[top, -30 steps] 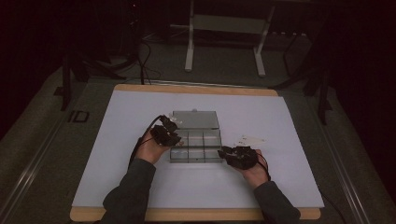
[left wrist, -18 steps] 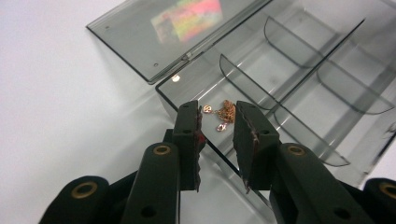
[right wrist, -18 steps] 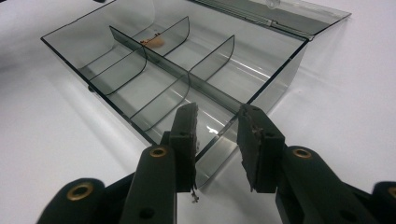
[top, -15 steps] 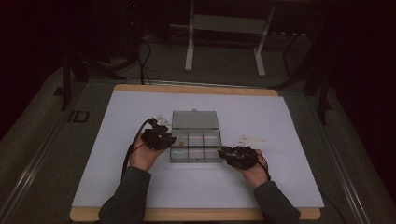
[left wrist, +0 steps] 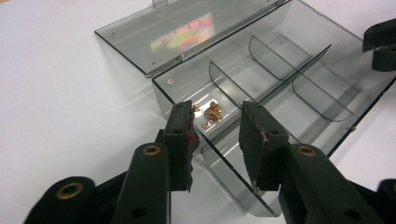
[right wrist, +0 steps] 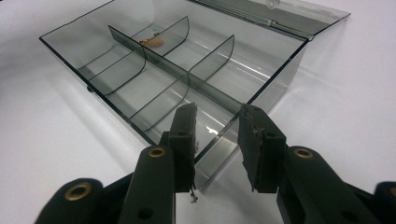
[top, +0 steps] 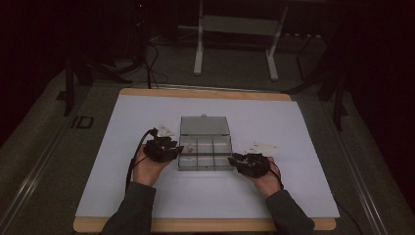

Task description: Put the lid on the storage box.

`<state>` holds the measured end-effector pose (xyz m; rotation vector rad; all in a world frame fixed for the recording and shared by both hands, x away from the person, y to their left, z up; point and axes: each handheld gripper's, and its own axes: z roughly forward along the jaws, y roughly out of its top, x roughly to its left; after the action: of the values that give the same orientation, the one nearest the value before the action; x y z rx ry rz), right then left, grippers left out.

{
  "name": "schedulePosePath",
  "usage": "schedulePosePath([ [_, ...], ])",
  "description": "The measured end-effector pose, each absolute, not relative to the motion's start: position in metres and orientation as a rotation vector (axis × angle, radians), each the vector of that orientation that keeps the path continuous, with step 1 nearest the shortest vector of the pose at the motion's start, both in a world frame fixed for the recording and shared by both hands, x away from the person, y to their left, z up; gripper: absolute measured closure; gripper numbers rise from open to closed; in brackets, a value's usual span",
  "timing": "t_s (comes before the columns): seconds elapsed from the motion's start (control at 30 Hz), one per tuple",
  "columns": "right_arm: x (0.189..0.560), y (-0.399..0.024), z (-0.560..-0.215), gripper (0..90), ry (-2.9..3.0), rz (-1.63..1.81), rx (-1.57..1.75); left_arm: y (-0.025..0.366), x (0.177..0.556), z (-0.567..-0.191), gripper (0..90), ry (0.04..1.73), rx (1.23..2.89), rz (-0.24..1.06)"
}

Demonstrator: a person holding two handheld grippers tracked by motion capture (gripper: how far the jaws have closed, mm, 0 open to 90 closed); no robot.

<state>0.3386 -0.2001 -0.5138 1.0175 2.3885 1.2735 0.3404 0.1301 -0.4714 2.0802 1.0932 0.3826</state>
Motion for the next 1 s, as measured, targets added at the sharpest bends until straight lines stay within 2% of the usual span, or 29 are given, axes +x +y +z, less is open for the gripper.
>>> schedulePosePath([
  [0.47,0.342,-0.198,-0.500,64.9,2.369,1.273,0.986,0.132,0.332,-0.479,64.4,1.076,2.050,0.353],
  [1.0,0.371,-0.189,-0.476,60.6,2.388,1.270,1.010,0.135,0.330,-0.488,64.0,1.088,2.054,0.334],
])
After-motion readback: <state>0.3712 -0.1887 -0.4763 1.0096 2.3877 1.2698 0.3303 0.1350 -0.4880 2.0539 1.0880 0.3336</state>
